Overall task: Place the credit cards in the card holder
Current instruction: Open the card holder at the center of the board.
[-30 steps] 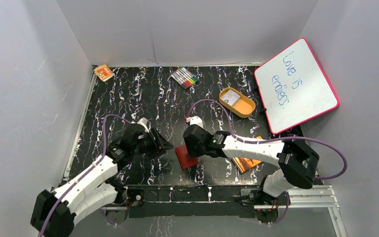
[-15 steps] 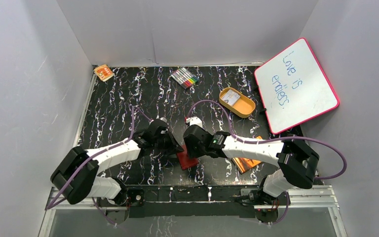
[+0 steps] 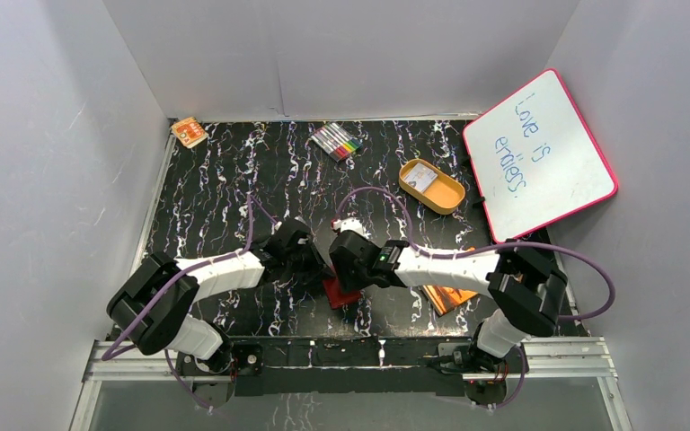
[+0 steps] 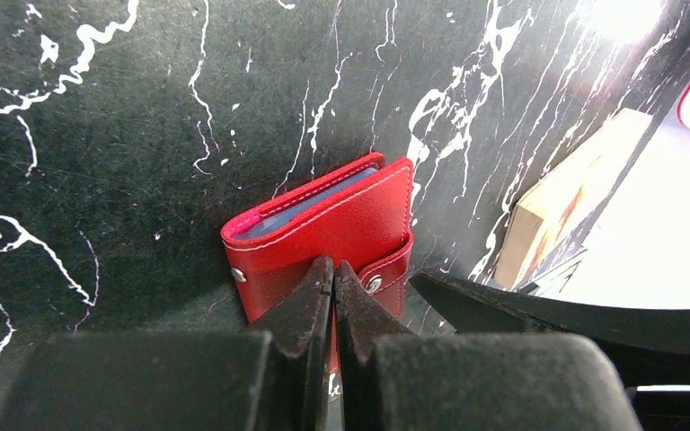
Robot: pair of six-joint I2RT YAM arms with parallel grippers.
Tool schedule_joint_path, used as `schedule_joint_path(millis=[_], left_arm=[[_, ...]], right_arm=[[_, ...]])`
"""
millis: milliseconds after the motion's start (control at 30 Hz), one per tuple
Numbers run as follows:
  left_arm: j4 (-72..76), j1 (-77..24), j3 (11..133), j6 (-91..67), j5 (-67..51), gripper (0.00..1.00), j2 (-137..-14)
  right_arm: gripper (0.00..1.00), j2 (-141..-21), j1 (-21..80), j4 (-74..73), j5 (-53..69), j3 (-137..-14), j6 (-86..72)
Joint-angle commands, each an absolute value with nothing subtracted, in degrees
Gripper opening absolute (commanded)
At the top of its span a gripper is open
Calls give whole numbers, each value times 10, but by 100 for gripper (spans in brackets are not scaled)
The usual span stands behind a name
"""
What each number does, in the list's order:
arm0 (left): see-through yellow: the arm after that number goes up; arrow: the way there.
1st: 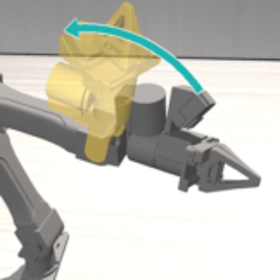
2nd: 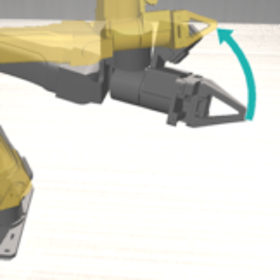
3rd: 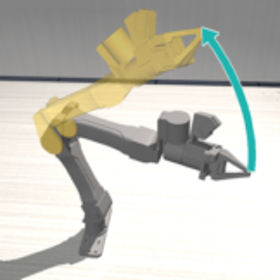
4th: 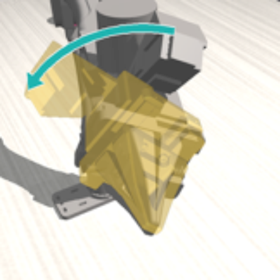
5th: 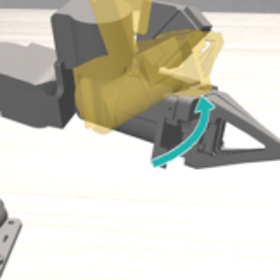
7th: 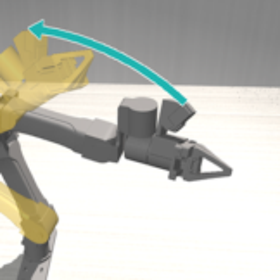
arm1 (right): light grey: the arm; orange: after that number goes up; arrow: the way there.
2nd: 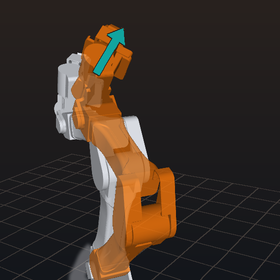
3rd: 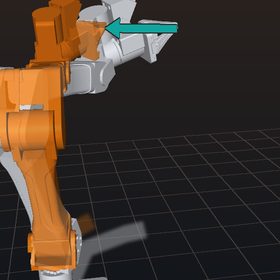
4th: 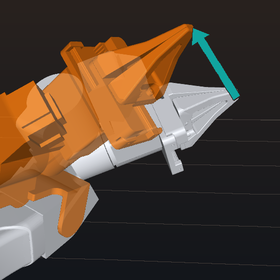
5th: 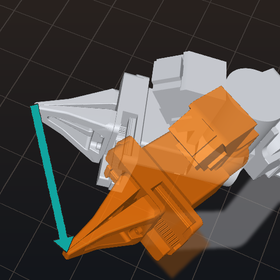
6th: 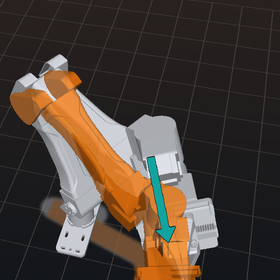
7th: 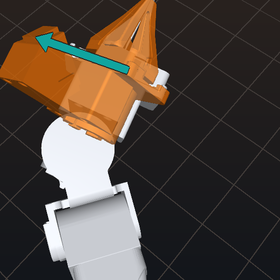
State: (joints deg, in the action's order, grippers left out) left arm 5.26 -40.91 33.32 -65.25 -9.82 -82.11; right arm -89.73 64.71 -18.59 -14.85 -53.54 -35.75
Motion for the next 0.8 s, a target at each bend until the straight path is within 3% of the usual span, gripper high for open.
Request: schedule_joint_path(millis=[0,233,600,767], left_arm=[[48,-411,319,-655,-89,0,-819],[54,-411,313,-658,-94,0,-817],[61,-411,309,-660,-100,0,-820],[62,-411,308,-660,-100,0,-822]], right_arm=[[54,-915,654,-177,-163,-570,-351],[58,-938,658,-188,-187,-587,-342],[56,-976,673,-246,-269,-621,-344],[62,-964,689,-248,-301,-623,-343]])
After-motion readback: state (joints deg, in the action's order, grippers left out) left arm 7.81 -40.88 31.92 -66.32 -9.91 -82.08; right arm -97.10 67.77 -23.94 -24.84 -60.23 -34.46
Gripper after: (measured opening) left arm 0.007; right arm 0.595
